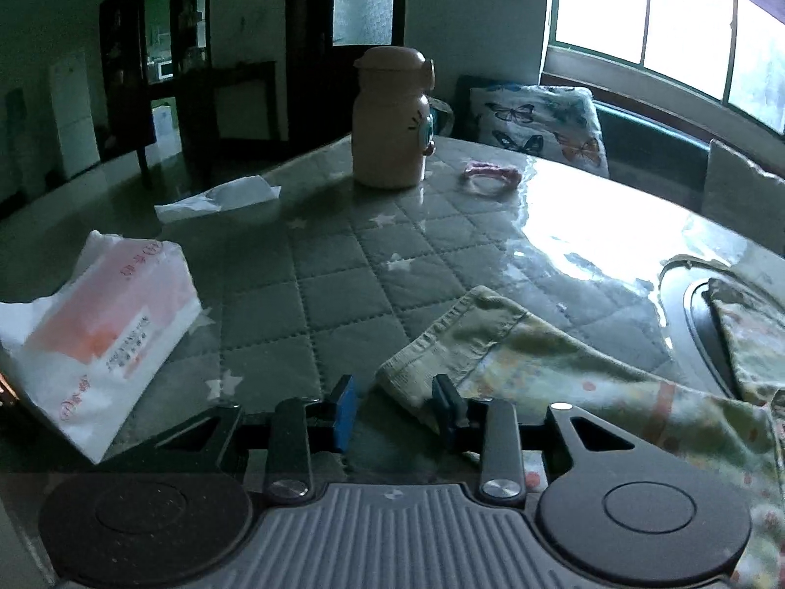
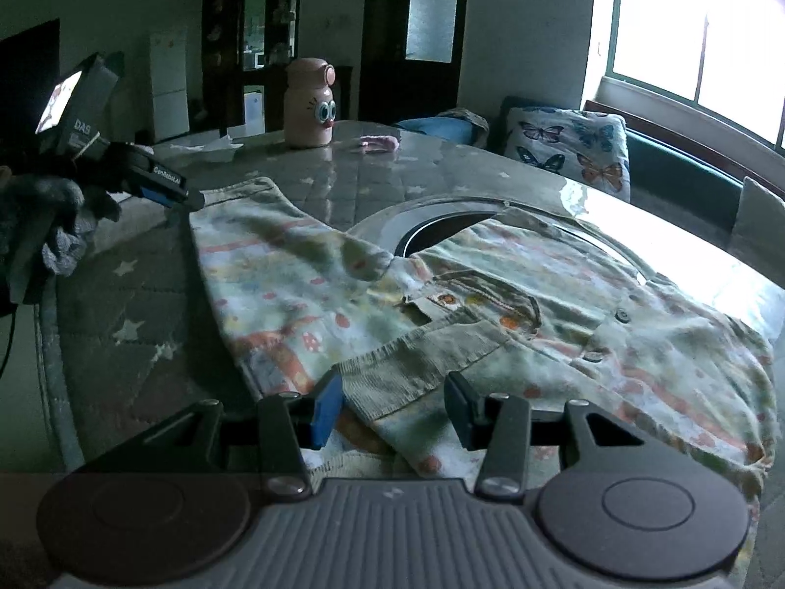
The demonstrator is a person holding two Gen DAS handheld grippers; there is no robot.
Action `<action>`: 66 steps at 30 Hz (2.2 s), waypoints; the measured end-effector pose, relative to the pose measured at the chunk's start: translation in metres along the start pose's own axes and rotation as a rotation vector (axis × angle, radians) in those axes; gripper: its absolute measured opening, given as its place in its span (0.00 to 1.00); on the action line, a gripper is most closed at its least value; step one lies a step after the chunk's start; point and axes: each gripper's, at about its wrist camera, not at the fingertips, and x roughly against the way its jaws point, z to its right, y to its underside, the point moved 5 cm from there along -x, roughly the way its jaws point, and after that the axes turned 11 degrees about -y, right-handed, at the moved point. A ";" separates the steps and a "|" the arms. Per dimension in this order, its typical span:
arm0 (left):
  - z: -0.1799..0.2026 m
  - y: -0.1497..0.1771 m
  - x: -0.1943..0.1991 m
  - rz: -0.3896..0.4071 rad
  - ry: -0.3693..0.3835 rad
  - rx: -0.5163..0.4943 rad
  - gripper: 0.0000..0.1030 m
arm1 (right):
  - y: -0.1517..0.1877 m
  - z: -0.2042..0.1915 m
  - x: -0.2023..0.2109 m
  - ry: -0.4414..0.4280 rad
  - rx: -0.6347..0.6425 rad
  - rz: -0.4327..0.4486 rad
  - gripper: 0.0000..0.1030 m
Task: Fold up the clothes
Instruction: 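Grasp the other sleeve with the left gripper and fold it across the body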
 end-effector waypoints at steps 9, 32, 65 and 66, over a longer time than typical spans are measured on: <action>0.014 -0.006 0.023 0.049 0.094 0.017 0.05 | -0.006 0.003 0.017 0.002 -0.044 0.053 0.45; 0.212 0.055 0.203 0.091 0.790 -0.288 0.03 | 0.043 0.099 0.106 0.150 -0.468 0.206 0.38; 0.130 0.052 0.129 0.076 0.514 -0.263 0.35 | 0.025 0.047 0.042 0.017 -0.466 0.058 0.17; 0.129 0.051 0.128 0.076 0.510 -0.261 0.37 | 0.025 0.047 0.042 0.021 -0.468 0.058 0.16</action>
